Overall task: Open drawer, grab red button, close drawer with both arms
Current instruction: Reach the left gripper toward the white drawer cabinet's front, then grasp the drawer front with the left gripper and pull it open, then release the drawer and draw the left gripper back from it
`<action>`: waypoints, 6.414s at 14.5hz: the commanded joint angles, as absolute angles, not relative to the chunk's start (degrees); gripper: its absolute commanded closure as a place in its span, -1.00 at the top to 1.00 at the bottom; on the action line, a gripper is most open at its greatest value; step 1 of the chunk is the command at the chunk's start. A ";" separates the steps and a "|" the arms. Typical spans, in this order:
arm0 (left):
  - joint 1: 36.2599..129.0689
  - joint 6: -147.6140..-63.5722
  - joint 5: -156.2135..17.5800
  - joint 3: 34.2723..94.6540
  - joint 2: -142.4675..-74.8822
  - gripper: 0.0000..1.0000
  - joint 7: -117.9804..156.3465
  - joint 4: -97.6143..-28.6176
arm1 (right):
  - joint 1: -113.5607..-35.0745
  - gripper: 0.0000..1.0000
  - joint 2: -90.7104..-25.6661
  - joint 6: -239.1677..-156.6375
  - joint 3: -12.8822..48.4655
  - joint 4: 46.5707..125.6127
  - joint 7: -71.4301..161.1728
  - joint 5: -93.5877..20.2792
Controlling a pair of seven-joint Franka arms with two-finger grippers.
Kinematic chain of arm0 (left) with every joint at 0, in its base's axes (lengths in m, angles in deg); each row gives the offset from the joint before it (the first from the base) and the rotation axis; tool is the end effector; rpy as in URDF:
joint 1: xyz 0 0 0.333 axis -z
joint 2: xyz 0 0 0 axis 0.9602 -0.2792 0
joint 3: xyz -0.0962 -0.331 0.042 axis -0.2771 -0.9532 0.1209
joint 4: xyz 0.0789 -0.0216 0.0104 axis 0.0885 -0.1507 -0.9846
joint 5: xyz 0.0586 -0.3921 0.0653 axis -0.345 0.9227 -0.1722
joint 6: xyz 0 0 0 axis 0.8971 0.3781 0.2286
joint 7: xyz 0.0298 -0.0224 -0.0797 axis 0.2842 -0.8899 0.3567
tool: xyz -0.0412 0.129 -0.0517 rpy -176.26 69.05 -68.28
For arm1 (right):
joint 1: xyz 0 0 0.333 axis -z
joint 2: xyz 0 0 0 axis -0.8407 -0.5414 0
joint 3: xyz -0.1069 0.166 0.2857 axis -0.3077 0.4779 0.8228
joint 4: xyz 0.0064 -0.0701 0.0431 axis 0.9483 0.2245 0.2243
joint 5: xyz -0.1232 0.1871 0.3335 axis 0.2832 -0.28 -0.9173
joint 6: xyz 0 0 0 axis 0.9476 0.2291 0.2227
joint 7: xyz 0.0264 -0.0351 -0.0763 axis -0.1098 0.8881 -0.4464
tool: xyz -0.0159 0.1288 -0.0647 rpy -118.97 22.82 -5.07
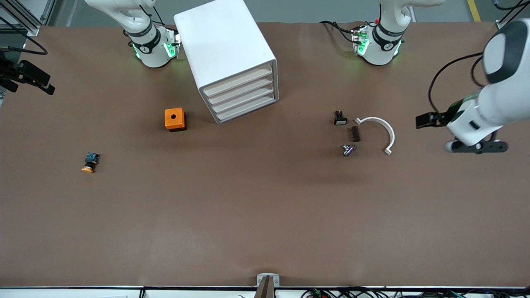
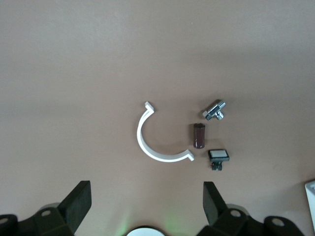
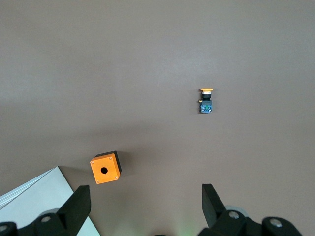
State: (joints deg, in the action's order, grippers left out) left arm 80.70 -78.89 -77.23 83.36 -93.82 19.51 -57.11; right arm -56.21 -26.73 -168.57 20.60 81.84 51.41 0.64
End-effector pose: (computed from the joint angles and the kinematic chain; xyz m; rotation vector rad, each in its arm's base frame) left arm 0.5934 -0.0682 0.4795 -3.1065 -0.0180 0.3843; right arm 0.5069 -0.0351 0.6480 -3.1381 0.1413 0.0161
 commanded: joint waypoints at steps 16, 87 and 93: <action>86.61 -85.46 -66.56 76.46 -110.03 1.00 80.28 -52.88 | -55.81 1.00 -26.20 -169.21 21.04 82.43 51.22 1.34; 99.55 -67.09 -15.64 77.34 -133.59 -0.85 137.36 -46.90 | -55.90 1.00 -26.20 -169.29 21.04 82.34 51.22 1.33; 95.77 -67.18 -15.73 78.92 -133.50 -0.67 136.84 -45.58 | -55.90 1.00 -26.20 -169.38 21.04 82.26 51.22 1.33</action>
State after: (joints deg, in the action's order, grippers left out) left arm 96.70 -67.48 -17.23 78.18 -134.19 138.11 -45.93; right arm -56.22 -26.73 -169.05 20.64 81.93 51.41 0.66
